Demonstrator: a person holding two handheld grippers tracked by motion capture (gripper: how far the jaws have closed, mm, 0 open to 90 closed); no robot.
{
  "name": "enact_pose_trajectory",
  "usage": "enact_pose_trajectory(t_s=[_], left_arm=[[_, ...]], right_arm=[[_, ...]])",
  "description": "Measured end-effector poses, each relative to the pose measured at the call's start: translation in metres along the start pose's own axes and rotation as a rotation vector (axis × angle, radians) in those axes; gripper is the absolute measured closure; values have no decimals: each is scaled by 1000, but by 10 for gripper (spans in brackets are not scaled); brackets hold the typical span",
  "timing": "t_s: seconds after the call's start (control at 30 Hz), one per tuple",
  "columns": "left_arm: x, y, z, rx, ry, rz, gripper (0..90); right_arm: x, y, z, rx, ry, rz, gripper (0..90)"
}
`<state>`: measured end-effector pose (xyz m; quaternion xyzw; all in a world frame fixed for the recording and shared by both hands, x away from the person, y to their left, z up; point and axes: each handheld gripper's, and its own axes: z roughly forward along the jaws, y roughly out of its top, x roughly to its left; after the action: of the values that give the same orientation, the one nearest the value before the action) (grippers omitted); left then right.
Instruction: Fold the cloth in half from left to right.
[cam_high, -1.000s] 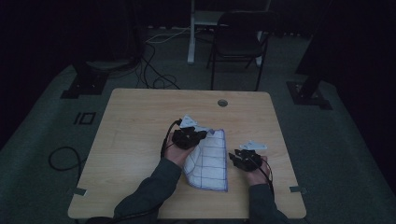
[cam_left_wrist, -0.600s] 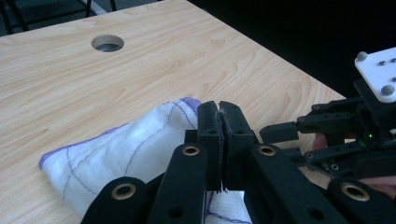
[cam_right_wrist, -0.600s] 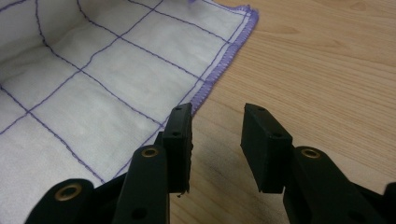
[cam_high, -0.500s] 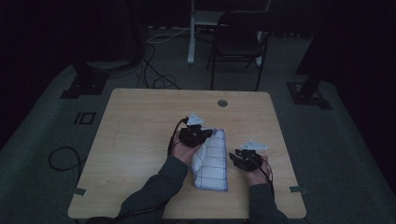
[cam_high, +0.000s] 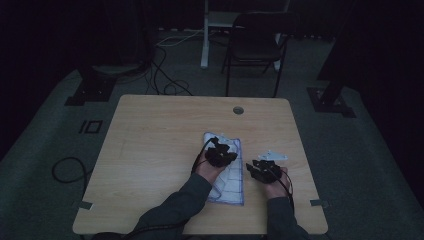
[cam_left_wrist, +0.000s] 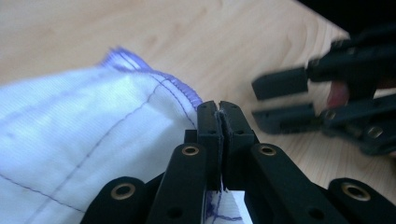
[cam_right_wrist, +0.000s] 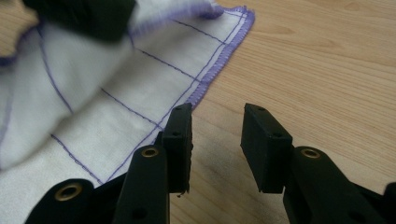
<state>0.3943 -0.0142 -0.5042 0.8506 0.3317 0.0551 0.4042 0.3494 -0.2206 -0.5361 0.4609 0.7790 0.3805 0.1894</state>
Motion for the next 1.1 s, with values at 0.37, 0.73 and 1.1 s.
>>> enact_pose_trajectory(t_s=[0.37, 0.73, 1.1], left_arm=[[-8, -5, -27, -67, -31, 3, 631], [9, -34, -75, -80, 61, 5, 769], [25, -73, -65, 17, 127, -48, 794]], right_arm=[[-1, 0, -1, -4, -3, 4, 637], [0, 0, 0, -1, -4, 2, 637], [1, 0, 0, -1, -2, 0, 635]])
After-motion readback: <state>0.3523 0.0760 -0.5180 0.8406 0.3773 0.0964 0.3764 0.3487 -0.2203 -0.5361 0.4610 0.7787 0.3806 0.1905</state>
